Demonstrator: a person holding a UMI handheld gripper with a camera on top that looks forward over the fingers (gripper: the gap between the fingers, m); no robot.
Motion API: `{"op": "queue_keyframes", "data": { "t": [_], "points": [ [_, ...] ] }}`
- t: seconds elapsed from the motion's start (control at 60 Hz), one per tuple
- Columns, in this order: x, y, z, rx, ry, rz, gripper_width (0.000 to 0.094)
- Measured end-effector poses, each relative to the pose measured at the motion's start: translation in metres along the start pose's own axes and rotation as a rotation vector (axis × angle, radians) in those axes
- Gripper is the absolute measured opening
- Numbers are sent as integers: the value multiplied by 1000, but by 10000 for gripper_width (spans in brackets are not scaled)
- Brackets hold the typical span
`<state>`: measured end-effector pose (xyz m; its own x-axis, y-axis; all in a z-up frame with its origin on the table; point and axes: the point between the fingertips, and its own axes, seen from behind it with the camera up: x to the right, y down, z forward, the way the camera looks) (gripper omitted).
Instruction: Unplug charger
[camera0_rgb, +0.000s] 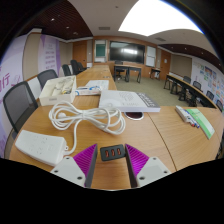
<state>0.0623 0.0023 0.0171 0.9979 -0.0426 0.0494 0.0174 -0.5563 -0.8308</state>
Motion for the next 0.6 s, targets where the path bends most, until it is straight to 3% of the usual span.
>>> {"op": "queue_keyframes", "data": {
  "t": [0.183, 0.6],
  "points": [
    [-4, 10, -36, -40, -8, 7, 859],
    [-32, 9, -207, 14, 81, -45, 855]
  ]
}}
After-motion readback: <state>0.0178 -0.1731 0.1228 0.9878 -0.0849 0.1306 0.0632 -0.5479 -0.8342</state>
